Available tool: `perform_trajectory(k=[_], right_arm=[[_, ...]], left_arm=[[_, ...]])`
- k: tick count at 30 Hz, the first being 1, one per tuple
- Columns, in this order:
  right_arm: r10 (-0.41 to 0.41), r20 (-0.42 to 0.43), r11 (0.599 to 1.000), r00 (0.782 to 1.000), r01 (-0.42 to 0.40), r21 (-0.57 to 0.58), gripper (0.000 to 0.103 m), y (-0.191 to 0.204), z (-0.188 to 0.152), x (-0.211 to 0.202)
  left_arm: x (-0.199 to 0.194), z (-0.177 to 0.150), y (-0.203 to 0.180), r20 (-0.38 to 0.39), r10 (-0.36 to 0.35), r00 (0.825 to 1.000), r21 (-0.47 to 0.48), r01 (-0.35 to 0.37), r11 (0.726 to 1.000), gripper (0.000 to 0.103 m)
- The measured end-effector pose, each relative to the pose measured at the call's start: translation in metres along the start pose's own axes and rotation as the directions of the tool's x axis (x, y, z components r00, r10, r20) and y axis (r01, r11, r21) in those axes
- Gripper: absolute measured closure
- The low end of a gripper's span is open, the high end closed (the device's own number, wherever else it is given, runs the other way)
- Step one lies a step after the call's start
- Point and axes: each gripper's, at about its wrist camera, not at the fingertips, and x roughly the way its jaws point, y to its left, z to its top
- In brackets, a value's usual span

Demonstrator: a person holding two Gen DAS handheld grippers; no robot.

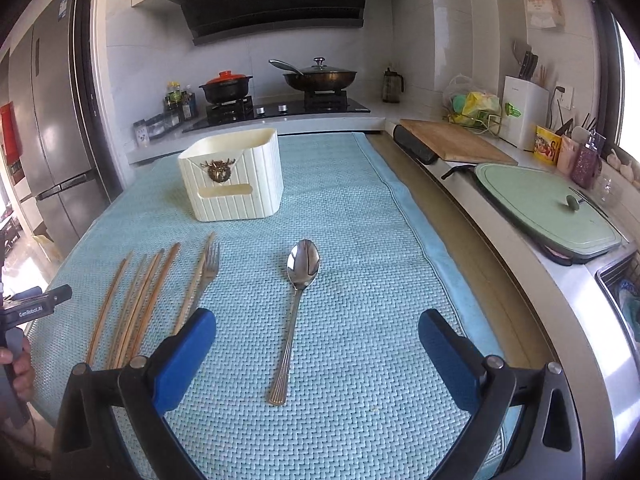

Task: Organize utensils
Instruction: 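Grasp the metal spoon with the right tool while the left tool grasps one wooden chopstick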

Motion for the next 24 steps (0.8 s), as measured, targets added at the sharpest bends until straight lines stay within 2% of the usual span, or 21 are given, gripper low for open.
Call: perform_trajectory(k=[13, 16, 24], right_arm=[[0.010, -0.047, 1.000, 0.999, -0.010, 0.000, 0.000, 0.004, -0.001, 0.017], [0.014, -0.051, 1.000, 0.999, -0.014, 0.001, 0.000, 0.005, -0.001, 0.019], [0.006, -0.071, 1.000, 0.997, -0.007, -0.023, 0.000, 0.006, 0.001, 0.030]], left_arm=[[0.052, 0.005, -0.002, -0.084, 0.041, 0.996, 0.031, -0.038, 0.999, 0.001], [0.061, 0.004, -0.005, -0.097, 0.074, 0.993, 0.058, -0.069, 0.996, 0.000], [0.074, 0.015, 0.004, -0.107, 0.037, 0.994, 0.038, -0.034, 0.999, 0.000]])
